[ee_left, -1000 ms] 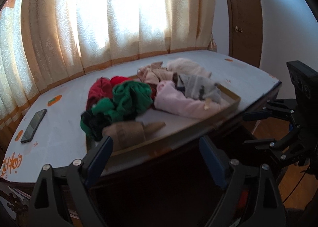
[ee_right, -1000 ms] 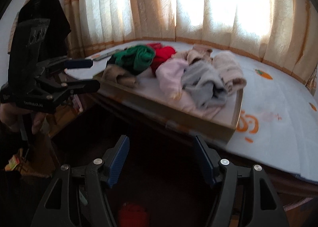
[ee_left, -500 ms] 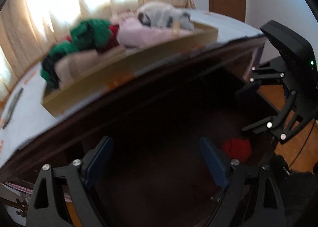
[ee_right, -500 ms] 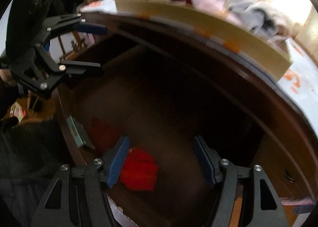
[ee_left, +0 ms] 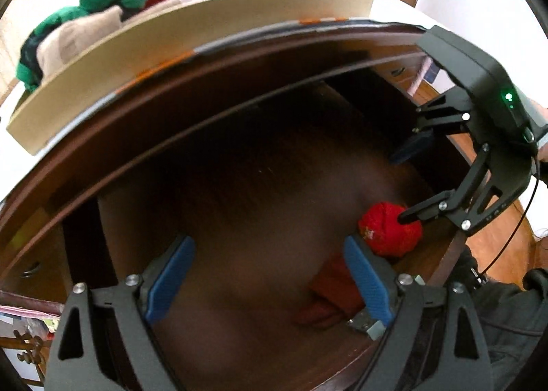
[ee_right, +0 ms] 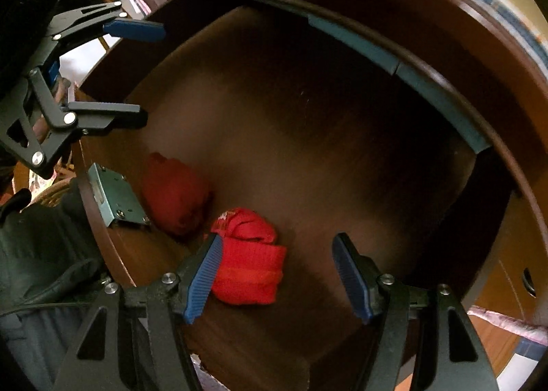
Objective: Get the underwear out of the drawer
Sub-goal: 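Move both open tools down into the drawer toward the red socks, then grasp a red sock with the right tool while the left tool grasps another red sock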
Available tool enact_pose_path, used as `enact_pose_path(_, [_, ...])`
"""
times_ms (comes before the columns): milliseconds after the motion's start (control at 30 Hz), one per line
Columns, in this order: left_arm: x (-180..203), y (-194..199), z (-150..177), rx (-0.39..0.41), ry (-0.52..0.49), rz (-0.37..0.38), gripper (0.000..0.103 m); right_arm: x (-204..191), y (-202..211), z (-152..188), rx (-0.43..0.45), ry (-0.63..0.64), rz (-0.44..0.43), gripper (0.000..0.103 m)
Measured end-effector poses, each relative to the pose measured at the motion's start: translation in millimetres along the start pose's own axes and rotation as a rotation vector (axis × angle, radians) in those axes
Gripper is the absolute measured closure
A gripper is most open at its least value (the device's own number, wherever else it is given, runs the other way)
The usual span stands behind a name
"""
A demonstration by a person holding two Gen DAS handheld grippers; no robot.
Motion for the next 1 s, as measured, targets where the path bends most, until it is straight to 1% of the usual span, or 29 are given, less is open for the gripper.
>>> enact_pose_path(133, [4.0,-4.7,3.3,-0.014,0.010,0.035,0.013,-1.6,-11.3,1.1,-0.081,-0.011,-0.044,0.046])
enact_pose_path(200, [4.9,-6.0,4.9,-0.021,0.012,0.043,0.013,-0.7,-18.7,1.2,-0.122,-0.017,-0.048,0.047])
enact_pose_path(333, [3.4,-10.6,5.2,-0.024,0.028,0.066,0.013,0.1,-26.4,-2.9,-0.164,-0.047,-0.093,0.048])
enact_pose_path(467, [1.6,-13.9,3.8,-0.031,0.054,0.092,0.013,4.4,-38.6,-8.9,-0.227,-0.120,-0.172,0.050])
enact_pose_path(500, [1.9,-14.3,4.3,-0.033,0.057,0.096,0.013,7.2,-41.8,-19.0,-0.238,-0.135,-0.194,0.051])
enact_pose_path(533, [2.3,-14.7,5.0,-0.034,0.059,0.099,0.013,8.0,-43.4,-10.9,-0.243,-0.150,-0.214,0.056])
enact_pose_path(600, [3.1,-13.5,6.3,-0.036,0.062,0.101,0.013,7.9,-46.1,-6.6,-0.249,-0.162,-0.232,0.059])
enact_pose_path(633, [3.3,-13.7,6.5,-0.037,0.063,0.103,0.013,8.2,-46.8,-6.4,-0.243,-0.160,-0.236,0.065])
enact_pose_path(667, [3.3,-15.4,3.6,-0.037,0.064,0.104,0.013,7.9,-45.7,-7.1,-0.226,-0.152,-0.232,0.069])
enact_pose_path(700, [3.1,-15.7,3.2,-0.037,0.067,0.109,0.013,6.8,-44.4,-7.6,-0.209,-0.150,-0.222,0.071])
enact_pose_path(733, [3.4,-16.6,2.4,-0.038,0.072,0.113,0.013,11.7,-37.9,-11.7,-0.182,-0.151,-0.201,0.074])
enact_pose_path(767, [2.8,-18.3,0.6,-0.039,0.076,0.118,0.013,15.6,-33.8,-16.3,-0.149,-0.144,-0.159,0.077])
enact_pose_path(800, [2.2,-18.7,0.1,-0.041,0.082,0.124,0.013,17.9,-32.5,-21.9,-0.114,-0.136,-0.110,0.077])
enact_pose_path(900, [5.2,-19.9,-1.7,-0.054,0.089,0.169,0.013,19.7,-24.7,-33.0,-0.024,-0.119,-0.019,0.077])
enact_pose_path(967, [9.6,-24.2,-2.3,-0.083,0.109,0.233,0.013,15.8,-23.9,-33.7,0.003,-0.092,0.014,0.077])
enact_pose_path(1000, [10.9,-26.0,-2.3,-0.096,0.118,0.250,0.013,14.3,-25.2,-33.1,0.007,-0.083,0.022,0.077])
Point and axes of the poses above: each gripper's, at about its wrist camera, not at the fingertips, and y roughly against the way its jaws point, x to its right, z to its underside, the point moved 8 cm from there along -y, roughly the way its jaws point, and after that the axes turned 15 degrees about -y, right-handed, at the moved point
